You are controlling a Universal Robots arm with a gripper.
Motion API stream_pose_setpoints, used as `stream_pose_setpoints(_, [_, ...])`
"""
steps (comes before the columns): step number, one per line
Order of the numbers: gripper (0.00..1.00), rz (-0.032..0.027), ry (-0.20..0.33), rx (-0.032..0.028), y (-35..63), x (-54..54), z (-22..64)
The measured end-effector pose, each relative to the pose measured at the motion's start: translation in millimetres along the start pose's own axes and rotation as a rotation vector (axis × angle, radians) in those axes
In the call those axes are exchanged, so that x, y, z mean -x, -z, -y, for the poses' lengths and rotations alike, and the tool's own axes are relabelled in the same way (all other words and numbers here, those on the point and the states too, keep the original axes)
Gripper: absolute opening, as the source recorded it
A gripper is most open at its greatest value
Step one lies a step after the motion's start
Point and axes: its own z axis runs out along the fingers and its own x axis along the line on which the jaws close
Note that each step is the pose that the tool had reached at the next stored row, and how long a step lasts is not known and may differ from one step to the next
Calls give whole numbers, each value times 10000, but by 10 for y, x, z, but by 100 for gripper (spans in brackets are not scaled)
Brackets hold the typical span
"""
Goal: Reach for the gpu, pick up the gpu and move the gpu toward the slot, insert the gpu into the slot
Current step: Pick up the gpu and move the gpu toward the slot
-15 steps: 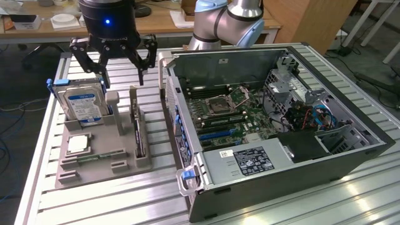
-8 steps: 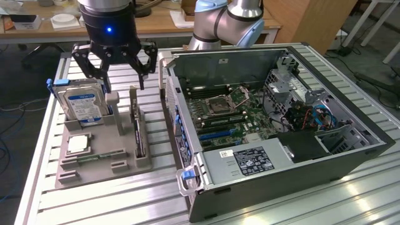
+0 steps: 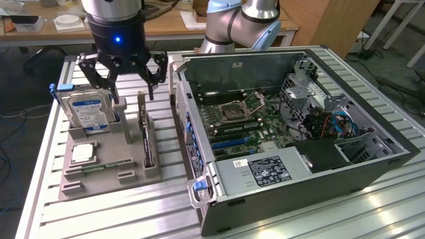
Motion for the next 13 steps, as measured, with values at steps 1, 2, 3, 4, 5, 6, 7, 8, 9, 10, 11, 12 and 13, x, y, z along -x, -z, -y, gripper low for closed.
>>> stream_pose_setpoints(1, [71,0,2,0,-14,-1,4])
stream_pose_setpoints(2, [71,1,4,0,-29,-1,6])
stream_pose_setpoints(3, [71,1,8,0,-43,-1,10])
stream_pose_setpoints(4, [71,0,11,0,-56,-1,13])
stream_pose_setpoints(5, [71,0,15,-1,-69,-1,17])
stream_pose_setpoints(6, [71,0,19,0,-81,-1,22])
stream_pose_setpoints(7, [71,-3,21,-3,-87,-1,32])
stream_pose_setpoints(8, [71,-2,24,-1,-94,-1,44])
stream_pose_setpoints(9, [71,-1,25,0,-99,0,52])
stream_pose_setpoints(10, [71,0,26,1,-105,0,57])
stream_pose_setpoints(11, [71,1,26,1,-112,-1,61])
stream_pose_setpoints(12, [71,0,25,0,-122,-2,64])
stream_pose_setpoints(13, [71,0,25,0,-135,-2,66])
